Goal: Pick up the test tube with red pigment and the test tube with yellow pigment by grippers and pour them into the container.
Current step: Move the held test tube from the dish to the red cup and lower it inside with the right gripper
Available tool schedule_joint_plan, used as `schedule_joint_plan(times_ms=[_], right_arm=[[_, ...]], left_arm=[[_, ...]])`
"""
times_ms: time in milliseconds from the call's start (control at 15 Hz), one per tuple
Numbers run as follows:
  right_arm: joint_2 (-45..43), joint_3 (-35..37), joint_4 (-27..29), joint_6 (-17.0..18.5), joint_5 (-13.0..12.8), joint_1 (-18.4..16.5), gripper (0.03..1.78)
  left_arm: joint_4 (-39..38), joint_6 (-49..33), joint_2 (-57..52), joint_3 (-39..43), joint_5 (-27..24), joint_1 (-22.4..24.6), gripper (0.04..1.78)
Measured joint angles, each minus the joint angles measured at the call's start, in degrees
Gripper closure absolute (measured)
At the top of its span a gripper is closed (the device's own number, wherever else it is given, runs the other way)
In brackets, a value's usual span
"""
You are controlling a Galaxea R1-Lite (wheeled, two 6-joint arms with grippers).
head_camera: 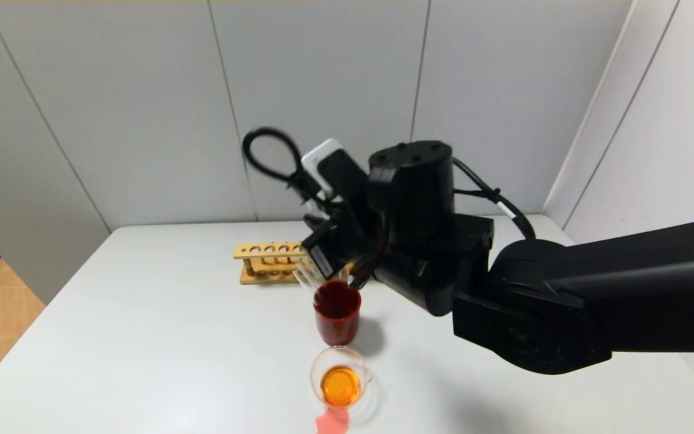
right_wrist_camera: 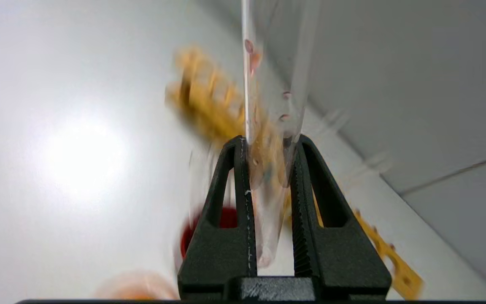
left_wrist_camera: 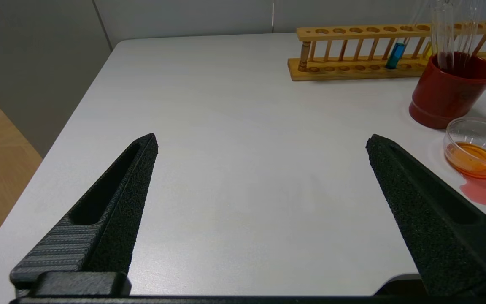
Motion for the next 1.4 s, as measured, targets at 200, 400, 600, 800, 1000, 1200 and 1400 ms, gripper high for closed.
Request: schedule_joint_plan(times_ms=[200,400,600,800,1000,1200,1400], right_arm=[[-1.49,2.18,-10.51,11.43,-2.18,-1.73,1.48],[-2.01,4.19,-12.21,20.03,-4.94,-2.45,1.48],[-2.26,8.27,-12.29,25.81,-5.32,-2.5,1.48],[-2.07,10.84,-12.35,32.32,-5.49,-2.17,1.48],[-1.4,12.29,-12.41,34.96,-5.38,-2.08,1.48],[-0.27,13.42,-12.48,35.95,-5.41,-1.93,1.48],[1.0,15.24,-13.59,36.18,-5.4,-1.95,1.48]], left_arm=[[-0.02,0.02,0.0,0.0,0.02,0.0,0.07],[-0.02,0.0,0.0,0.0,0.0,0.0,0.07],[0.0,-0.02,0.0,0.0,0.0,0.0,0.07],[0.0,-0.02,0.0,0.0,0.0,0.0,0.07],[-0.02,-0.02,0.0,0.0,0.0,0.0,0.07],[0.0,-0.02,0.0,0.02,0.0,0.0,0.07],[0.0,-0.02,0.0,0.02,0.02,0.0,0.07]])
